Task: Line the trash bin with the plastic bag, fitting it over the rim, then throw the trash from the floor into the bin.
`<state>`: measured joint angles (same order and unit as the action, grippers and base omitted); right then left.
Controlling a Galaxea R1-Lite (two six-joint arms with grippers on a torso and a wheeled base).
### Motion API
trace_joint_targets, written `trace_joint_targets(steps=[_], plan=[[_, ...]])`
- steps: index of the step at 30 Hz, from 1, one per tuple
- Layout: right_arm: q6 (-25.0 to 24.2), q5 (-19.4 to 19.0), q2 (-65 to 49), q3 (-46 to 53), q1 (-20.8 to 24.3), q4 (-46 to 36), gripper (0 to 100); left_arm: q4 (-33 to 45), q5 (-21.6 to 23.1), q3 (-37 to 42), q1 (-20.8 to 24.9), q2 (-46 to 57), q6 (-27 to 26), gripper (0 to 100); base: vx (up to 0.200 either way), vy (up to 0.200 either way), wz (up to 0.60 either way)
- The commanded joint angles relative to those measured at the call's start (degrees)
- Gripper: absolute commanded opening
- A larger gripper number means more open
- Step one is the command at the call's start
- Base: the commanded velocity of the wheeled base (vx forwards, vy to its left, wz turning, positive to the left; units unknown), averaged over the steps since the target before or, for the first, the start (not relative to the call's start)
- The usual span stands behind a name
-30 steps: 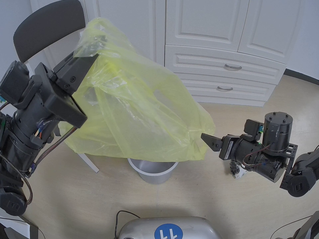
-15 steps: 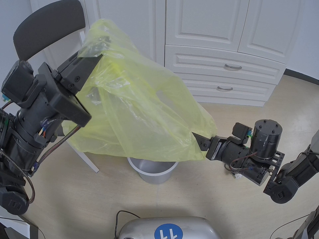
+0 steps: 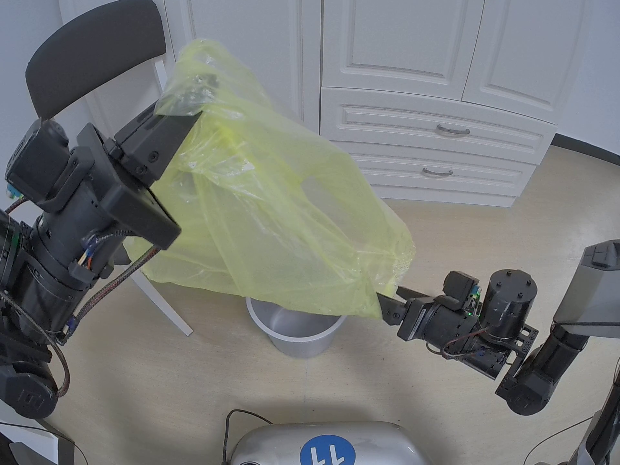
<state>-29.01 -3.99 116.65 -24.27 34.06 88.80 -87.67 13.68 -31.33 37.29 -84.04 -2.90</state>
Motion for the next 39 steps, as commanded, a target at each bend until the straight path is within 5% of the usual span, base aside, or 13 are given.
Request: trace_joint_targets(steps=[1,10,39], plan=[[-0.34,-0.76,4.29,0.72,-0.49,1.20,100,-0.04,0.03,0.04,0.15,0.02,-0.09,0,0.000,0.000,0.00],[-4.21,-0.50,2.88,-1.22,-0.84,1.20,100,-0.04,0.03,0.13,0.24,0.02,-0.09,0,0.000,0.000,0.00],[-2.28,-0.67,1.56,-3.77,-4.09,1.20,100,-0.04,0.12,1.71,2.44,0.02,-0.44,0,0.000,0.000,0.00]])
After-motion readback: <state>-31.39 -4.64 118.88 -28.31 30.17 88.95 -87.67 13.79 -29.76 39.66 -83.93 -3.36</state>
